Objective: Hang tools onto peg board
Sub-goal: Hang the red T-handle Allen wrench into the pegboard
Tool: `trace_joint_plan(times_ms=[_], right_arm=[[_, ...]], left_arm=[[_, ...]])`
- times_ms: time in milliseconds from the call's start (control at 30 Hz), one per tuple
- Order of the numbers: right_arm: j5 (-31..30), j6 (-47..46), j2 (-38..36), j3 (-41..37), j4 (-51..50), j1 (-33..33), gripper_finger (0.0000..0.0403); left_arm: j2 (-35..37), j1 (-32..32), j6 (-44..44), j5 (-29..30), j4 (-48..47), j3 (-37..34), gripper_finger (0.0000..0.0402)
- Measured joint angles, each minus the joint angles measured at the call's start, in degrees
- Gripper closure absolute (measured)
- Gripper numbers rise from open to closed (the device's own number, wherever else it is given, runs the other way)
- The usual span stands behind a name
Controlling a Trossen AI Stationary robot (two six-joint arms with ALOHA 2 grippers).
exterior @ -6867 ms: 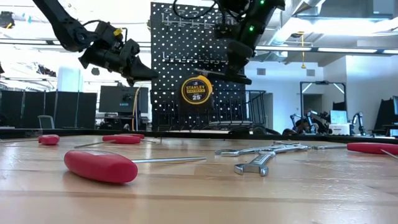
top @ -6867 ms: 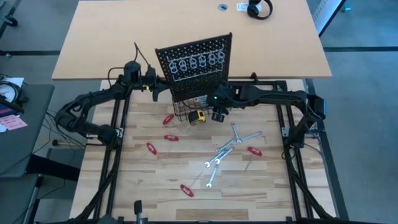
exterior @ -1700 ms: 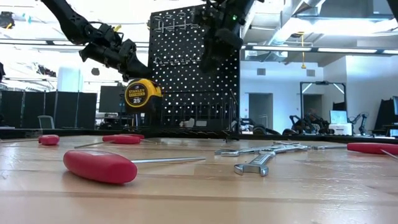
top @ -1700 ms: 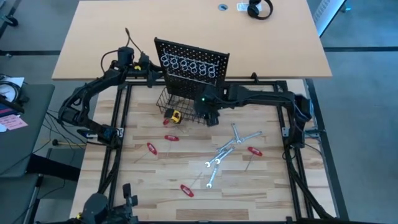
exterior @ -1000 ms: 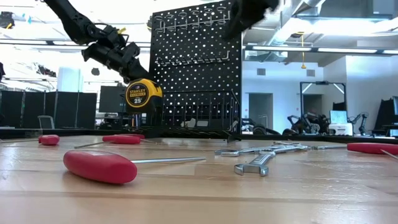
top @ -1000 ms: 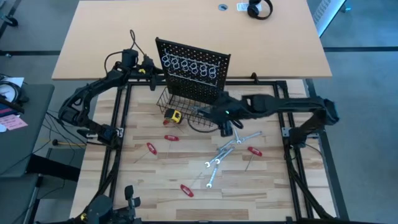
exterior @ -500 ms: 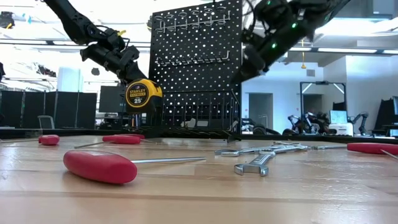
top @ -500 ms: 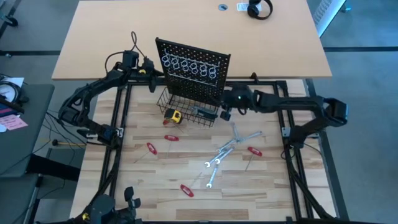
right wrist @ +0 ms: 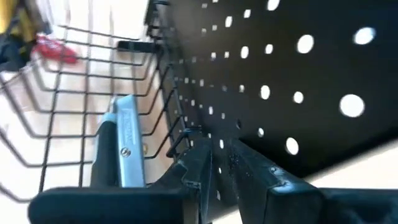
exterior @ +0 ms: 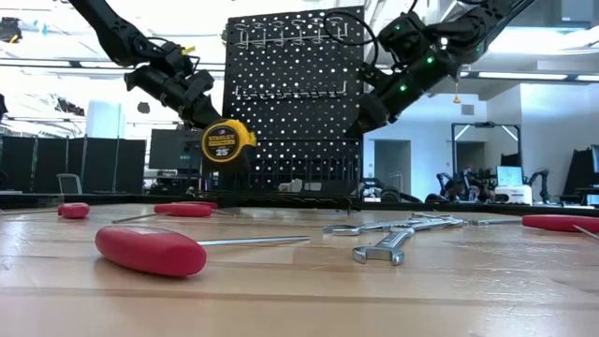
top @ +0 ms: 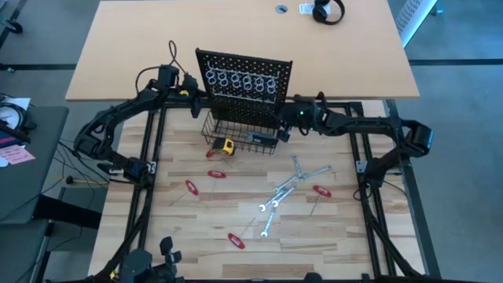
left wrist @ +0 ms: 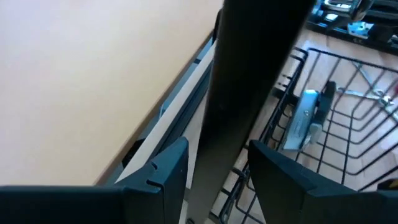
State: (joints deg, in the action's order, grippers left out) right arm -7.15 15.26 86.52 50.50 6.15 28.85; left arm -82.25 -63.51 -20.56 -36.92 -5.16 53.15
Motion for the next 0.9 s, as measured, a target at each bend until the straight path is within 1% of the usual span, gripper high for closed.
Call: trace_joint_plan(times_ms=[200, 333, 533, 667, 800, 900], right_arm=[[-0.4, 1.6, 0.0, 0.0, 0.2, 3.0, 0.0334], [-0.4, 2.9, 0.0, 0.0, 1.0, 4.3, 0.0334], [-0.5, 4.0, -0.3, 0.0, 1.1, 4.4, 0.0334], [-1.1, 7.0, -2.4, 0.0, 1.1, 2.9, 0.0334], [-3.3, 7.7, -5.7, 0.0, 0.1, 2.4, 0.0334], [-3.7, 7.7, -8.0, -0.1, -1.8, 2.5, 0.0334]], left_arm=[[-0.3, 1.6, 0.3, 2.6, 2.0, 0.0, 0.0244], [-0.3, 2.0, 0.3, 3.3, 2.7, 0.0, 0.0244], [-0.3, 2.3, 0.4, 4.1, 2.8, 0.0, 0.0244], [-0.3, 2.2, 1.0, 4.2, 2.8, 0.0, 0.0244], [-0.3, 2.0, 1.7, 4.1, 2.4, 0.0, 0.0244], [-0.1, 1.9, 1.7, 4.3, 0.6, 0.0, 0.0244]])
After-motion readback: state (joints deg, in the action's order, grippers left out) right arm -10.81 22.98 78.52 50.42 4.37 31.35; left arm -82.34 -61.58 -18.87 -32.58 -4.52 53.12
